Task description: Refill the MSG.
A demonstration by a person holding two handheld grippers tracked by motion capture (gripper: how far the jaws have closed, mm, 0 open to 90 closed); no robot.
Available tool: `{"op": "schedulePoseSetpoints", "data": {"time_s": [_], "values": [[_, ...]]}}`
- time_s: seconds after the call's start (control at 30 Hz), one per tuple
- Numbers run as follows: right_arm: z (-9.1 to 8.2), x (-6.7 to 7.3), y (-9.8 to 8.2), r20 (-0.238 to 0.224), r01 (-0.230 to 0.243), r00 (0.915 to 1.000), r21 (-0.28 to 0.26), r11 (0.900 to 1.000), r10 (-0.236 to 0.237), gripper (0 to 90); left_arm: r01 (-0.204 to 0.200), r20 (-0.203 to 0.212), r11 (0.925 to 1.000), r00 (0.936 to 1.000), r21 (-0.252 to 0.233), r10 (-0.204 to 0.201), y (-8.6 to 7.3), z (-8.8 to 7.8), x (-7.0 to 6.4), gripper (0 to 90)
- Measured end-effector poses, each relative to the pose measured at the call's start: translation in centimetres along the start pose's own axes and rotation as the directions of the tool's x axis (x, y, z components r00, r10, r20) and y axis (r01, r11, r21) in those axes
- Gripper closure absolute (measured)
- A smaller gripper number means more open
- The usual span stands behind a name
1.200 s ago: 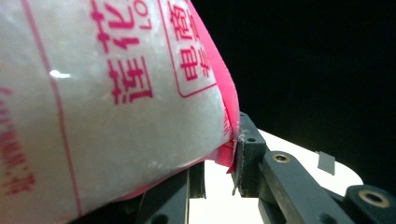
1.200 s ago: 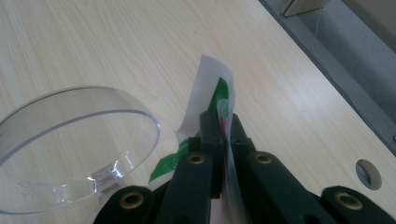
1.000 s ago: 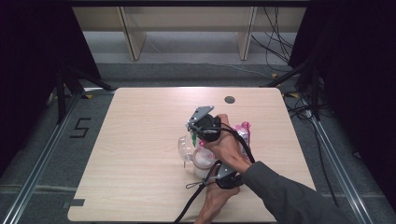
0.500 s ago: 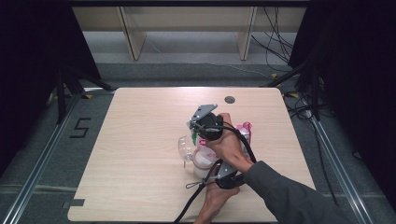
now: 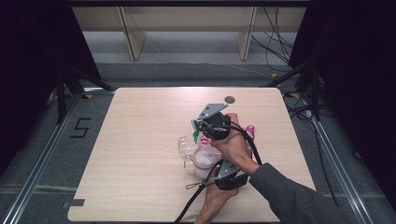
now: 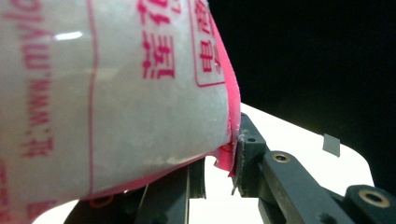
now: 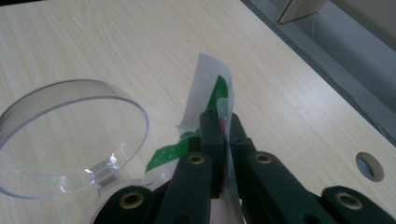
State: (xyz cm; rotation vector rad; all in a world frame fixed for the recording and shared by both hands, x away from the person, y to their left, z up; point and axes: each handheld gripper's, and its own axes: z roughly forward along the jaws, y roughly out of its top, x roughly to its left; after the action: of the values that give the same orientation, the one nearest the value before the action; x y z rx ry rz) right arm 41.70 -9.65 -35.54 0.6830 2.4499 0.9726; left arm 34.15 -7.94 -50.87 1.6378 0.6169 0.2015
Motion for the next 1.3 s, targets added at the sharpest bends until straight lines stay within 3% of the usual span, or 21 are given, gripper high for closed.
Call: {"op": "schedulePoseSetpoints", "data": {"time_s": [0.1, 0.13, 0.2, 0.27, 0.37, 0.47, 0.53, 0.57, 0.83, 0.87, 0.93, 1.3], "values": [[-0.3, -0.1, -0.3, 0.0, -0.014, 0.9999, -0.01, 1.0, 0.014, 90.0, 0.014, 0.006, 0.9999, 0.9999, -0.001, -0.014, -0.1, 0.1, -0.1, 77.3], [-0.2, -0.2, -0.3, -0.004, 0.001, 1.0, -0.022, 1.0, -0.001, 90.0, 0.013, 0.005, 0.9999, 0.9999, -0.001, -0.013, -0.1, 0.1, 0.0, 77.2], [-0.4, -0.1, -0.3, -0.01, -0.028, 0.9996, -0.018, 0.999, 0.028, 90.0, 0.017, 0.004, 0.9999, 0.9998, -0.001, -0.017, 0.0, 0.1, 0.1, 77.2], [-0.6, -0.1, -0.2, -0.005, -0.029, 0.9996, -0.039, 0.999, 0.029, 90.0, -0.001, 0.013, 0.9999, 0.9999, -0.011, 0.001, 0.1, 0.1, 0.3, 77.3], [-0.6, -0.4, -0.3, 0.001, -0.001, 1.0, -0.071, 0.997, 0.001, 90.0, 0.01, 0.026, 0.9999, 0.9996, -0.009, -0.01, 0.1, 0.0, 0.4, 77.5], [-0.5, 0.1, -0.6, 0.003, -0.019, 0.9998, -0.035, 0.999, 0.019, 90.0, 0.03, 0.008, 0.9995, 0.9995, -0.003, -0.03, -0.1, 0.1, 0.2, 77.6], [-0.7, -0.1, -0.6, 0.005, -0.009, 0.9999, -0.054, 0.998, 0.009, 90.0, 0.036, 0.007, 0.9994, 0.9993, 0.0, -0.036, 0.0, -0.1, 0.3, 77.8], [-0.8, -0.1, -0.6, 0.011, -0.017, 0.9998, -0.067, 0.998, 0.017, 90.0, -0.021, -0.013, 0.9986, 0.9997, 0.049, 0.022, 0.0, -0.5, 0.8, 77.8], [-1.7, -0.8, -0.9, 0.015, -0.05, 0.9986, -0.107, 0.993, 0.052, 90.0, -0.013, -0.009, 0.9978, 0.9999, 0.065, 0.014, -0.2, -0.5, 1.1, 77.9], [-1.7, -0.8, -0.9, 0.008, -0.053, 0.9985, -0.108, 0.993, 0.055, 90.0, -0.011, -0.004, 0.9978, 0.9999, 0.065, 0.011, -0.2, -0.5, 1.1, 78.0], [-1.3, -0.5, -1.1, 0.016, -0.012, 0.9998, -0.102, 0.995, 0.014, 90.0, -0.011, -0.01, 0.9971, 0.9999, 0.075, 0.012, -0.3, -0.3, 1.0, 78.1], [-0.7, 0.2, -1.3, 0.003, -0.017, 0.9999, -0.069, 0.998, 0.017, 90.0, 0.001, -0.009, 0.9978, 1.0, 0.067, -0.001, -0.2, -0.4, 0.9, 78.4]]}}
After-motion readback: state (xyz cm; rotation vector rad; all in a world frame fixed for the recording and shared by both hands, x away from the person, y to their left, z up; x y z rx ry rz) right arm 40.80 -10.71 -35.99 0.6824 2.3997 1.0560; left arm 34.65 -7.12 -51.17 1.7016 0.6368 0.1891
